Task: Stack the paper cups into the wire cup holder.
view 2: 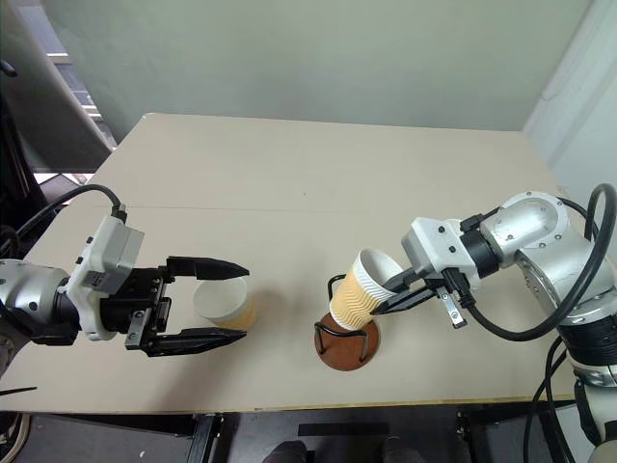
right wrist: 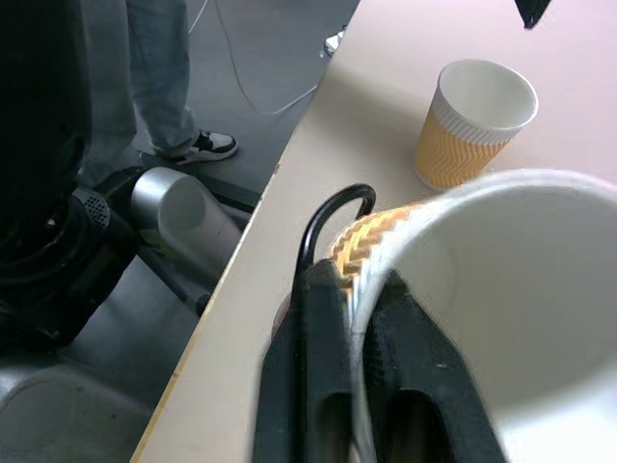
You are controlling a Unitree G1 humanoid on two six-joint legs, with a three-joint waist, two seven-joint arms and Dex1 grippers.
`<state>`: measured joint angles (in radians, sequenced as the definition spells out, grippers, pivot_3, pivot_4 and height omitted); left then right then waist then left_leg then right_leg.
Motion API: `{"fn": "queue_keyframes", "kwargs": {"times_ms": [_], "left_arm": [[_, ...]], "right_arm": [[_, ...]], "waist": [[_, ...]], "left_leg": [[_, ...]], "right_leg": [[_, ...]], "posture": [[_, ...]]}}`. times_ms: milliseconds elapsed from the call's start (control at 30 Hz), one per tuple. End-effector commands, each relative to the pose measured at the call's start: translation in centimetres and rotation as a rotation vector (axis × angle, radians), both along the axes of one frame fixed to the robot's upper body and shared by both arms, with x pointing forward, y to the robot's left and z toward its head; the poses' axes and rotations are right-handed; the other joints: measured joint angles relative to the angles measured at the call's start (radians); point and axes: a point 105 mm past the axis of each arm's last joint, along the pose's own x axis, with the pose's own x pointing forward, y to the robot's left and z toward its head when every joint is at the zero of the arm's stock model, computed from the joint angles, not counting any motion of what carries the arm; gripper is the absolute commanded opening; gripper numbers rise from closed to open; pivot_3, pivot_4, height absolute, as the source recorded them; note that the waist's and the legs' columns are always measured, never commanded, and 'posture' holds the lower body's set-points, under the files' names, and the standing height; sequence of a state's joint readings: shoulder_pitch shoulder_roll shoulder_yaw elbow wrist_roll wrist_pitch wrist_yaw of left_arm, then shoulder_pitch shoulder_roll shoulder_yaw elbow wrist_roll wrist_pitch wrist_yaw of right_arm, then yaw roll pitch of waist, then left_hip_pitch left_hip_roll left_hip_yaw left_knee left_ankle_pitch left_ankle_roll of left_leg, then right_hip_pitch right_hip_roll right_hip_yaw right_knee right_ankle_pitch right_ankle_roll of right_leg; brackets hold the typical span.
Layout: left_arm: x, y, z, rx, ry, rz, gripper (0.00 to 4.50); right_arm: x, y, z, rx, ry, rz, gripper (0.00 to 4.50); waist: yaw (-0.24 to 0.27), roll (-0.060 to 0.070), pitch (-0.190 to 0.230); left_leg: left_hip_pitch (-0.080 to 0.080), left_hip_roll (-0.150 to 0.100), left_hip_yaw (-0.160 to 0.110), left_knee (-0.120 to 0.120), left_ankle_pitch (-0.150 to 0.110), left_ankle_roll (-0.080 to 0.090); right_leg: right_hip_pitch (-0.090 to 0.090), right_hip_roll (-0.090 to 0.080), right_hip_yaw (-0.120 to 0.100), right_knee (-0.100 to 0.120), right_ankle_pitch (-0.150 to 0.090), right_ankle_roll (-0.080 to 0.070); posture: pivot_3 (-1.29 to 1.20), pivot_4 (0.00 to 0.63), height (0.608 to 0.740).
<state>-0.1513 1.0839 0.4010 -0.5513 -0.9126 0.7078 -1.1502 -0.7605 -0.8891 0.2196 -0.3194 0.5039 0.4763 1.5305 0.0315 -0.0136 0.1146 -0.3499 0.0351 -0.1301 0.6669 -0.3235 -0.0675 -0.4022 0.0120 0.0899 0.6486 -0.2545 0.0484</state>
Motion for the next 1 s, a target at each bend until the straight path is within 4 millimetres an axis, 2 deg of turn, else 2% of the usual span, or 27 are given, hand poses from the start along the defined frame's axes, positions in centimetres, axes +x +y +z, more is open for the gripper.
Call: {"fn": "queue_keyframes", "kwargs": {"times_ms": [33,200,267,300,400,500,600,767,967,1000], "left_arm": [[-0.4,-0.2,0.8,0.015,-0.036,-0.012,4.50],[-0.4,-0.2,0.8,0.018,-0.034,-0.015,4.50],[-0.3,-0.2,0.8,0.020,-0.035,-0.015,4.50],[-0.3,-0.2,0.8,0.021,-0.035,-0.015,4.50],[-0.3,-0.2,0.8,0.023,-0.034,-0.013,4.50],[-0.3,-0.3,0.8,0.022,-0.034,-0.014,4.50],[-0.3,-0.4,0.7,0.022,-0.034,-0.014,4.50],[-0.2,-0.4,0.7,0.023,-0.037,-0.012,4.50],[-0.3,-0.4,0.8,0.029,-0.039,-0.004,4.50],[-0.3,-0.4,0.8,0.031,-0.040,0.000,4.50]], "right_arm": [[-0.1,0.2,0.2,0.000,-0.024,0.007,1.74],[0.2,0.1,0.4,0.007,-0.039,-0.016,3.45],[3.8,-2.3,1.8,0.023,-0.121,-0.196,4.23],[5.3,-3.5,2.3,0.025,-0.154,-0.280,4.48],[7.9,-6.0,2.2,-0.008,-0.186,-0.407,4.48],[9.6,-9.1,0.7,-0.102,-0.180,-0.501,4.48],[11.0,-10.8,-0.4,-0.166,-0.196,-0.565,4.48],[12.8,-12.2,-2.3,-0.248,-0.213,-0.623,4.48],[13.4,-12.4,-4.3,-0.319,-0.204,-0.600,4.48],[13.5,-12.5,-4.6,-0.332,-0.206,-0.594,4.32]], "waist": [[0.000,0.000,0.000],[0.000,0.000,0.000],[0.000,0.000,0.000],[0.000,0.000,0.000],[0.007,0.000,0.000],[0.006,0.000,0.000],[0.007,0.000,0.000],[0.004,0.000,0.000],[0.004,0.000,0.000],[0.004,0.000,0.000]], "left_leg": [[0.000,0.000,0.000,0.000,0.000,0.000],[0.000,0.000,0.000,0.000,0.000,0.000],[0.000,0.000,0.000,0.000,0.000,0.000],[0.000,0.000,0.000,0.000,0.000,0.000],[0.000,0.001,-0.004,0.001,0.000,0.000],[0.000,0.002,-0.005,-0.001,0.000,0.000],[-0.001,0.002,-0.003,-0.003,0.000,-0.001],[-0.001,0.003,-0.002,-0.003,0.001,-0.002],[0.000,0.003,-0.002,-0.003,0.001,-0.002],[-0.001,0.003,-0.002,-0.003,0.001,-0.002]], "right_leg": [[0.000,0.000,0.000,0.000,0.000,0.000],[0.000,0.000,0.000,0.000,0.000,0.000],[0.000,0.000,0.000,0.000,0.000,0.000],[0.000,0.000,0.000,0.000,0.000,0.000],[0.000,-0.004,0.000,0.000,0.002,-0.002],[-0.001,-0.003,0.000,0.000,0.002,-0.002],[-0.004,-0.003,0.000,0.000,0.002,-0.002],[-0.006,-0.003,0.001,0.002,0.002,-0.002],[-0.006,-0.003,0.001,0.004,0.002,-0.002],[-0.006,-0.003,0.001,0.004,0.002,-0.002]], "posture": [[0.00,0.150,0.740],[0.00,0.150,0.740],[0.00,0.150,0.740],[0.00,0.150,0.740],[0.00,0.150,0.740],[0.00,0.150,0.740],[0.00,0.150,0.740],[0.00,0.150,0.740],[0.00,0.150,0.740],[0.00,0.150,0.740]]}}
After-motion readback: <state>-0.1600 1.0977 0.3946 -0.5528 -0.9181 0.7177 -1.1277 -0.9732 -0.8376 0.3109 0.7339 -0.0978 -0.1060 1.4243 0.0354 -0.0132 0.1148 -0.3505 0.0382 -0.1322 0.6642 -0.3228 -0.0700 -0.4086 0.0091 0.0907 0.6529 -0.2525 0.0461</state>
